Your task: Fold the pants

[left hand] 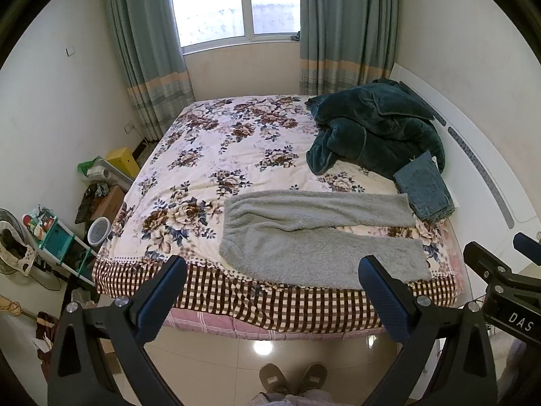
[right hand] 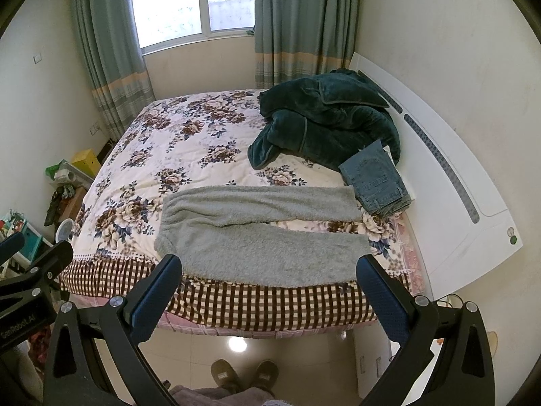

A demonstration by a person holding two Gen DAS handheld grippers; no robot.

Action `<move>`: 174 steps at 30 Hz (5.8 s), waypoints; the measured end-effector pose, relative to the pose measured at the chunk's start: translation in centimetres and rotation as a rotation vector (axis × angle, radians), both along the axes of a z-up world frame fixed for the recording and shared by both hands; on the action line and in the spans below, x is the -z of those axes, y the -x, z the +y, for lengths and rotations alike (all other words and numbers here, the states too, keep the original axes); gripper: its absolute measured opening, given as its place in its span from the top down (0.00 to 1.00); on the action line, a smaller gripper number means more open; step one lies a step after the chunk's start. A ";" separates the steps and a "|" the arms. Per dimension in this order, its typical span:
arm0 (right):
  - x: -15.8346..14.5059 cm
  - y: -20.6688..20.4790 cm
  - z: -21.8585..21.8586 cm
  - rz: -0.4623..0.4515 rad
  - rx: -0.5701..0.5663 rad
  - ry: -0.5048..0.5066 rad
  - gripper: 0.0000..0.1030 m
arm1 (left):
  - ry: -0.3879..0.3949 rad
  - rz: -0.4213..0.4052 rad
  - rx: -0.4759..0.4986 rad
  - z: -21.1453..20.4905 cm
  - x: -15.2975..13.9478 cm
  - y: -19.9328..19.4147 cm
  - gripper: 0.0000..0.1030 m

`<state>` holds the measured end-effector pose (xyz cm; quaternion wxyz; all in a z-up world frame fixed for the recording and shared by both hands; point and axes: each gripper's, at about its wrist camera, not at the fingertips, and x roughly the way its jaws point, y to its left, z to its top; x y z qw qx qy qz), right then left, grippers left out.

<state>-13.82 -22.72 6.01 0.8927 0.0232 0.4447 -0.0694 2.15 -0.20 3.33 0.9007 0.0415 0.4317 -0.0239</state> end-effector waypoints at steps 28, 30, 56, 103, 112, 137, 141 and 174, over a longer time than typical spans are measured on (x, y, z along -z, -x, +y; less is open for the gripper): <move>11.7 -13.3 -3.3 0.152 0.254 -0.034 0.00 | -0.089 0.057 -0.013 0.9 12.3 -13.7 0.00; 13.6 -16.1 -4.5 0.164 0.271 -0.015 0.00 | -0.093 0.094 -0.035 0.6 14.2 -16.6 0.00; 58.0 -62.0 -26.1 0.449 0.439 -0.180 0.00 | 0.119 0.614 -0.464 0.0 50.0 -54.0 0.00; 60.2 -36.8 -33.5 0.408 0.702 -0.297 0.93 | 0.473 0.511 -0.454 5.5 47.0 -27.7 0.95; 66.5 -28.1 -32.9 0.641 0.639 -0.307 0.92 | 0.588 0.685 -0.634 8.9 55.1 -23.0 0.91; 64.9 -30.4 -29.3 0.610 0.476 -0.300 0.39 | 0.461 0.419 -0.915 19.4 55.0 -25.2 0.89; 64.2 -30.2 -31.6 0.575 0.515 -0.305 0.32 | 0.397 0.423 -0.878 16.8 52.8 -24.5 0.75; 65.5 -16.9 -49.2 0.313 1.076 -0.583 0.64 | 0.102 0.621 -0.121 -16.7 55.1 -25.2 0.34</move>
